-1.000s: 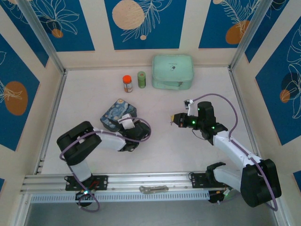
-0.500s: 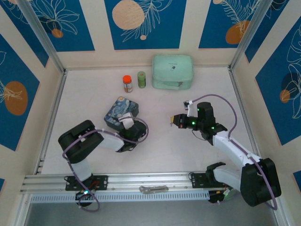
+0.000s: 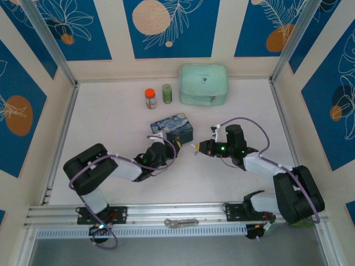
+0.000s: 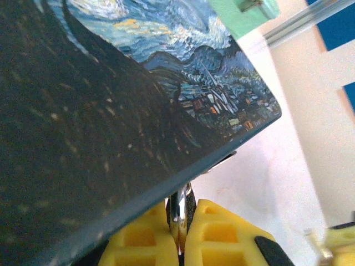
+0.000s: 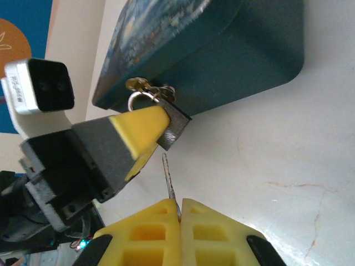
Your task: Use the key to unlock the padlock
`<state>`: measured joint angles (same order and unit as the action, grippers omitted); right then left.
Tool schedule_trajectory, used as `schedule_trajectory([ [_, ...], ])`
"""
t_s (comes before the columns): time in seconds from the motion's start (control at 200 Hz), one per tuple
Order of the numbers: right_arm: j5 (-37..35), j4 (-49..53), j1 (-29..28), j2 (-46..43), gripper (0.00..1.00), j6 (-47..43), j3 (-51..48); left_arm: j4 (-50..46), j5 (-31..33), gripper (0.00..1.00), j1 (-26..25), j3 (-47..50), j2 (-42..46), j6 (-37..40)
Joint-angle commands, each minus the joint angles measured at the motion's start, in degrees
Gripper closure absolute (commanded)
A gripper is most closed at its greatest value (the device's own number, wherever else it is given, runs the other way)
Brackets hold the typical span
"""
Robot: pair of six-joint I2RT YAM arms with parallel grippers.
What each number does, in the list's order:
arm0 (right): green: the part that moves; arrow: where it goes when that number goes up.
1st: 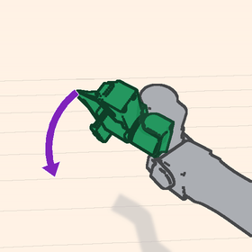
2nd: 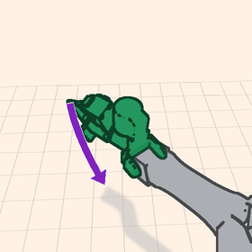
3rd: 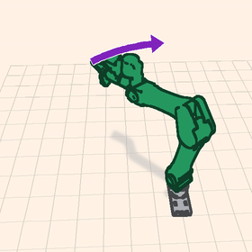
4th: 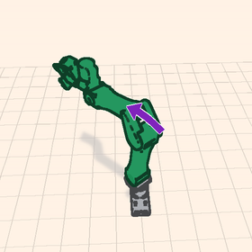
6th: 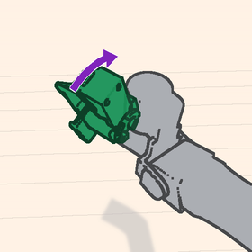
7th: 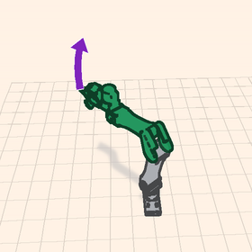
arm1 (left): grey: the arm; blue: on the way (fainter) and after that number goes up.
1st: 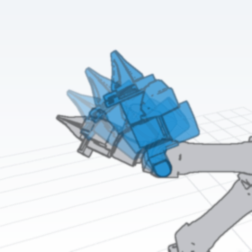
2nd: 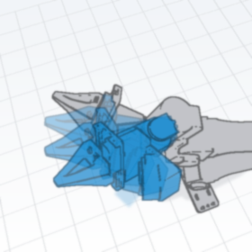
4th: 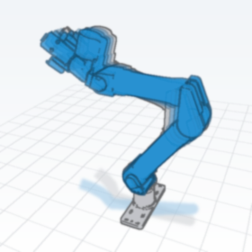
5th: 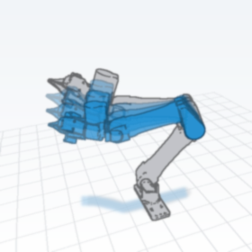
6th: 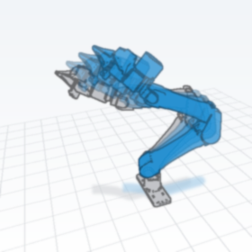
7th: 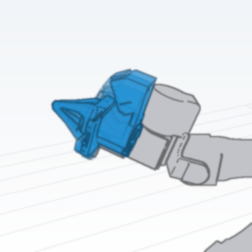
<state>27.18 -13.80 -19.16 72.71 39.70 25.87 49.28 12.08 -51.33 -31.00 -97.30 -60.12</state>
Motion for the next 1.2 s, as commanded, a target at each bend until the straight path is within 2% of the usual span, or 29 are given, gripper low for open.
schedule_trajectory([
  [0.0,3.9,-6.3,-0.4,1.1,1.0,3.2,-1.5,8.2,-4.2,1.0,0.0,-1.2,-0.1,-4.3],
  [0.41,7.8,-16.1,1.1,6.5,1.0,8.2,-4.6,25.9,-7.7,1.0,-0.1,-3.4,-9.5,-15.8],
  [0.66,10.5,-16.7,5.8,3.4,1.0,9.3,-7.4,25.8,-5.7,1.0,0.1,-2.6,-8.7,-16.0],
  [0.8,12.2,-17.9,7.3,3.2,1.0,9.9,-7.7,29.4,-6.3,1.0,0.1,-2.9,-10.8,-18.1],
  [1.195,13.1,-20.0,6.7,3.7,1.0,11.3,-6.1,31.2,-7.1,1.0,0.0,-3.3,-11.8,-18.8],
])
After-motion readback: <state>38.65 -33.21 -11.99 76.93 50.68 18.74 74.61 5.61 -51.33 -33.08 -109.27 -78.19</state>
